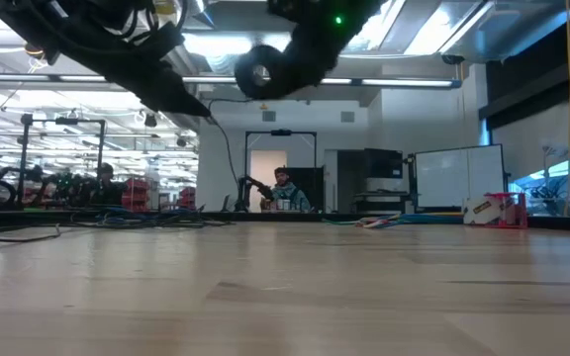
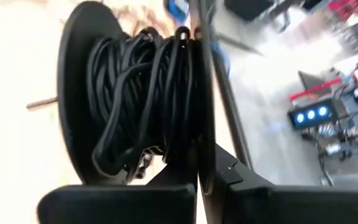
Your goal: Coiling cords
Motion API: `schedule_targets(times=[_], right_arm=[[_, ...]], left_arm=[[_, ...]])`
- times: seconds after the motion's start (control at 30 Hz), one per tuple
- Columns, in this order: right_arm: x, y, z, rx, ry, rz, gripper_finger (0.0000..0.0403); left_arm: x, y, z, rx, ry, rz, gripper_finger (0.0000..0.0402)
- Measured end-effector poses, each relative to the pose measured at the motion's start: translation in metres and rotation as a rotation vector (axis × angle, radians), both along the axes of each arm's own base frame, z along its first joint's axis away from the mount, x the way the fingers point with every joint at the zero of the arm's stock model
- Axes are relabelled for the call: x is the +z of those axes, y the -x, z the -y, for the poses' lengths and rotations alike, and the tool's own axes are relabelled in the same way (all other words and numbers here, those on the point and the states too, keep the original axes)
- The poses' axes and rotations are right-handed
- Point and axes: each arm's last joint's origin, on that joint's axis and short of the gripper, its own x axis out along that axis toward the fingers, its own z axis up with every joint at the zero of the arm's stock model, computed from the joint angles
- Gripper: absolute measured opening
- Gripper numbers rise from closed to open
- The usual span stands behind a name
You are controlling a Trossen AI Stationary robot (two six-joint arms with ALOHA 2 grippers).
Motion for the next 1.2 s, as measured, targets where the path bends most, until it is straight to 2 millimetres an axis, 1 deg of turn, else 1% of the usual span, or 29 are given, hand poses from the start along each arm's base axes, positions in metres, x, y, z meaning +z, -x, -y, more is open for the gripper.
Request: schedule_targets(times=[0.17, 0.27, 0.47, 0.6, 0.7, 0.77, 0.87, 1.0, 1.1, 1.2], right_arm=[[-0.014, 0.001, 0.003, -0.016, -0.063, -0.068, 0.0003], [-0.018, 0.001, 0.005, -0.033, -0.077, -0.082, 0.0003], [-0.034, 0.001, 0.014, -0.071, -0.146, -0.13, 0.0003], [-0.041, 0.005, 0.017, -0.117, -0.165, -0.182, 0.0003], [-0.044, 0.009, 0.015, -0.146, -0.232, -0.194, 0.0003], [-0.046, 0.011, 0.013, -0.142, -0.32, -0.21, 0.0003], [-0.051, 0.013, 0.009, -0.134, -0.429, -0.217, 0.0003], [-0.063, 0.019, -0.002, -0.13, -0.458, -0.25, 0.0003], [-0.075, 0.024, -0.008, -0.133, -0.448, -0.257, 0.0003], [-0.089, 0.032, -0.015, -0.152, -0.432, -0.277, 0.0003]], left_arm=[[0.0, 0.002, 0.0, 0.002, 0.008, -0.012, 0.0003], [-0.003, 0.003, 0.001, 0.003, 0.014, -0.036, 0.0001], [-0.006, 0.004, 0.001, 0.007, 0.03, -0.067, 0.0002], [-0.01, 0.006, 0.001, 0.008, 0.063, -0.095, 0.0001], [-0.014, 0.005, 0.003, -0.032, 0.121, -0.104, 0.0005], [-0.017, 0.004, 0.005, -0.081, 0.157, -0.11, 0.0006], [-0.02, -0.001, 0.009, -0.152, 0.201, -0.108, 0.0007], [-0.031, -0.013, 0.016, -0.279, 0.297, -0.115, 0.0007], [-0.044, -0.029, 0.021, -0.358, 0.344, -0.105, 0.0007], [-0.062, -0.049, 0.019, -0.365, 0.345, -0.093, 0.0007]])
